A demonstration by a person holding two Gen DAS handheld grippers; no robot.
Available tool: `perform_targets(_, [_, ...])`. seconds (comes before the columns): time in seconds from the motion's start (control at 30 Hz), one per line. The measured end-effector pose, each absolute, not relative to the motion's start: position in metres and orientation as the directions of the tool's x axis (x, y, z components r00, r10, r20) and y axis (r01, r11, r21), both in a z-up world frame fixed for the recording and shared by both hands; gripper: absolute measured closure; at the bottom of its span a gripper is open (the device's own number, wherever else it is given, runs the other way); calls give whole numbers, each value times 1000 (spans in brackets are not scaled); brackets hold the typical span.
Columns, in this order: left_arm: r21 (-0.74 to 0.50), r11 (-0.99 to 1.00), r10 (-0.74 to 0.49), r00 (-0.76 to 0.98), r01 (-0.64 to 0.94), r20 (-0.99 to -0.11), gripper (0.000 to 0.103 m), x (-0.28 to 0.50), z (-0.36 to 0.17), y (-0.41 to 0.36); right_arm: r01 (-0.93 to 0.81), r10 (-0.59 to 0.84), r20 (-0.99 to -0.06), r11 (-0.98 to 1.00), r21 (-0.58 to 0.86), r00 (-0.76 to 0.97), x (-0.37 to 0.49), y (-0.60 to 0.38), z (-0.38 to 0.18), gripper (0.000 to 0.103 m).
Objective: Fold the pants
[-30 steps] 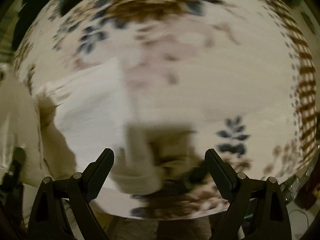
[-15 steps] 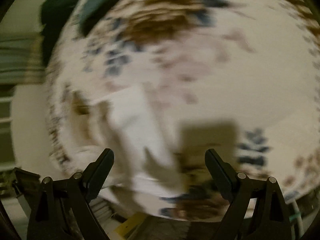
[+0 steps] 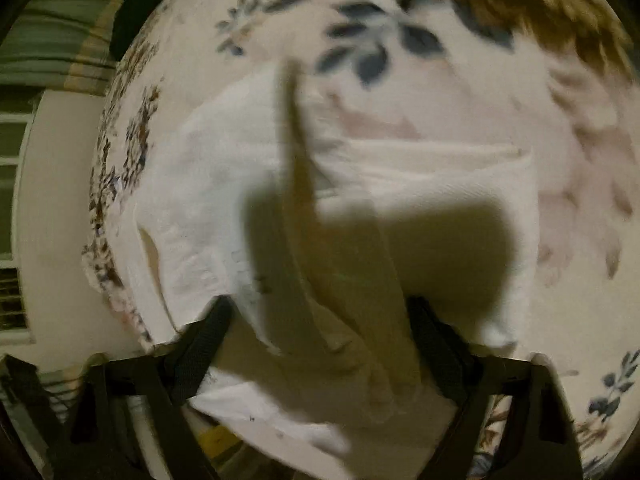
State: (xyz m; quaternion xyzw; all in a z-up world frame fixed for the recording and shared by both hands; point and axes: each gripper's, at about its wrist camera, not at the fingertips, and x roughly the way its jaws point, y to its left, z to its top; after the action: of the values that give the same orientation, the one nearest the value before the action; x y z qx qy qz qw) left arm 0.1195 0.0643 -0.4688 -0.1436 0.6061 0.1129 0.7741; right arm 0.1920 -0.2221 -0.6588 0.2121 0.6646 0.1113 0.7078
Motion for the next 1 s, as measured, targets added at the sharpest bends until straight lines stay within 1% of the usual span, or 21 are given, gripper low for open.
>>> perform_targets(0.03, [-81, 935, 6, 244, -347, -970, 0, 121, -468, 65, 103, 397, -911, 907, 409, 114, 189, -217, -647, 81])
perform_targets(0.1, [-87, 936, 2, 251, -341, -968, 0, 126, -465, 66, 117, 379, -910, 909, 401, 169, 176, -218, -622, 84])
perform_targets(0.17, [-103, 939, -14, 261, -328, -965, 0, 132, -460, 67, 170, 374, -905, 897, 409, 204, 161, -236, -602, 85])
perform_targets(0.27, [-130, 947, -45, 280, -294, -959, 0, 144, -455, 62, 280, 323, -916, 880, 384, 240, 131, -283, -579, 85])
perform_targets(0.33, [-147, 952, -68, 284, -269, -957, 0, 155, -455, 57, 352, 270, -936, 873, 337, 226, 112, -316, -579, 85])
perform_targets(0.4, [-177, 955, -106, 283, -239, -953, 0, 168, -459, 48, 446, 213, -961, 853, 270, 174, 95, -351, -597, 85])
perform_targets(0.43, [-187, 957, -121, 279, -224, -953, 0, 175, -462, 43, 470, 231, -962, 840, 272, 144, 91, -359, -608, 85])
perform_targets(0.47, [-191, 960, -131, 273, -206, -953, 0, 183, -465, 37, 493, 302, -949, 815, 305, 89, 89, -369, -629, 84])
perform_targets(0.5, [-206, 961, -153, 267, -186, -952, 0, 192, -470, 31, 503, 344, -937, 801, 325, 59, 90, -376, -640, 73])
perform_targets(0.53, [-220, 960, -171, 259, -173, -951, 0, 199, -474, 27, 514, 386, -922, 789, 338, 14, 92, -381, -653, 58])
perform_targets(0.57, [-237, 958, -193, 248, -161, -949, 0, 209, -480, 21, 519, 399, -917, 784, 342, 1, 94, -384, -656, 52])
perform_targets(0.67, [-323, 935, -291, 203, -148, -935, 0, 239, -501, 10, 527, 401, -910, 753, 393, 106, 99, -401, -639, 39])
perform_targets(0.7, [-344, 927, -316, 186, -148, -930, 0, 249, -508, 6, 527, 409, -902, 741, 416, 138, 101, -405, -635, 26])
perform_targets(0.73, [-366, 920, -342, 168, -142, -924, 0, 262, -518, 1, 529, 415, -895, 729, 435, 165, 105, -409, -634, 19])
perform_targets(0.83, [-405, 910, -399, 81, -85, -913, 0, 290, -547, -19, 531, 464, -867, 695, 484, 182, 129, -416, -651, 19])
perform_targets(0.9, [-432, 901, -429, 58, -51, -901, 15, 296, -560, -28, 534, 506, -847, 677, 506, 162, 144, -416, -672, 19])
perform_targets(0.93, [-444, 895, -441, 65, -40, -895, 36, 298, -563, -30, 535, 515, -844, 675, 508, 150, 149, -424, -680, 20])
perform_targets(0.97, [-465, 884, -461, 75, -48, -884, 62, 299, -563, -28, 499, 502, -847, 696, 516, 174, 155, -420, -678, 26])
perform_targets(1.0, [-493, 867, -488, 80, -68, -869, 66, 300, -563, -24, 451, 464, -865, 742, 497, 191, 161, -415, -673, 64])
